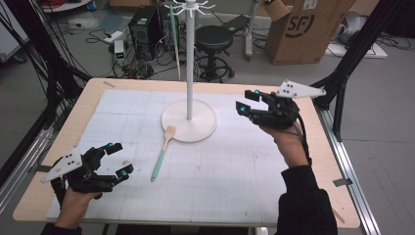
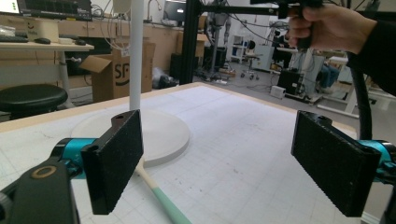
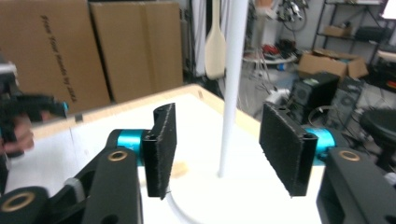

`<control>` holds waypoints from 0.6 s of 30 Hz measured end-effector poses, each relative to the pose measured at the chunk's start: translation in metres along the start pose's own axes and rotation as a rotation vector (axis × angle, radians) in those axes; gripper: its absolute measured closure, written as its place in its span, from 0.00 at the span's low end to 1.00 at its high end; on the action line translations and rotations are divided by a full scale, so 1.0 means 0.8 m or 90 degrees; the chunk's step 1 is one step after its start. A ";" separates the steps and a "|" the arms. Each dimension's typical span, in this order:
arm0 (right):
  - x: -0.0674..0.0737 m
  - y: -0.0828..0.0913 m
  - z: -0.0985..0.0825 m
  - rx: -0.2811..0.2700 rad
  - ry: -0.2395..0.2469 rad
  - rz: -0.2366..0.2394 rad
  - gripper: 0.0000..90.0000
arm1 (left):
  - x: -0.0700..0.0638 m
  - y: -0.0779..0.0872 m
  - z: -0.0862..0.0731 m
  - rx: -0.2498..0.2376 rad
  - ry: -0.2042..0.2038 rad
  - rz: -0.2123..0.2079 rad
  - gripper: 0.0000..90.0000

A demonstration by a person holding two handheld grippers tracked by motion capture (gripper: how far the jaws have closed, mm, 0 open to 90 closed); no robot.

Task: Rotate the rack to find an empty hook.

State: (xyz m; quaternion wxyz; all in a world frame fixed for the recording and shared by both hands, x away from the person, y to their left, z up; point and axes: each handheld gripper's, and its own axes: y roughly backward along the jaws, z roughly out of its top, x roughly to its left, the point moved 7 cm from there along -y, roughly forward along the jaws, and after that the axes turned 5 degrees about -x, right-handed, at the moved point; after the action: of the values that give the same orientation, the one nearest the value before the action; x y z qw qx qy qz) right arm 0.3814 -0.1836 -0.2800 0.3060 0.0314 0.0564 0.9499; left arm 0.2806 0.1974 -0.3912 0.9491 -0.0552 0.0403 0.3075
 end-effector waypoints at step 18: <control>0.015 0.094 -0.130 0.002 -0.028 -0.065 0.36 | 0.001 -0.012 -0.003 -0.021 0.004 0.008 0.19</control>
State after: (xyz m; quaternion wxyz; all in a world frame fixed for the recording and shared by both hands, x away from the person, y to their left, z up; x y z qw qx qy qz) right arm 0.3188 -0.2465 -0.3733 0.3548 0.0500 0.0529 0.9321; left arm 0.2871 0.1899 -0.3927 0.9461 -0.0716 0.0388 0.3136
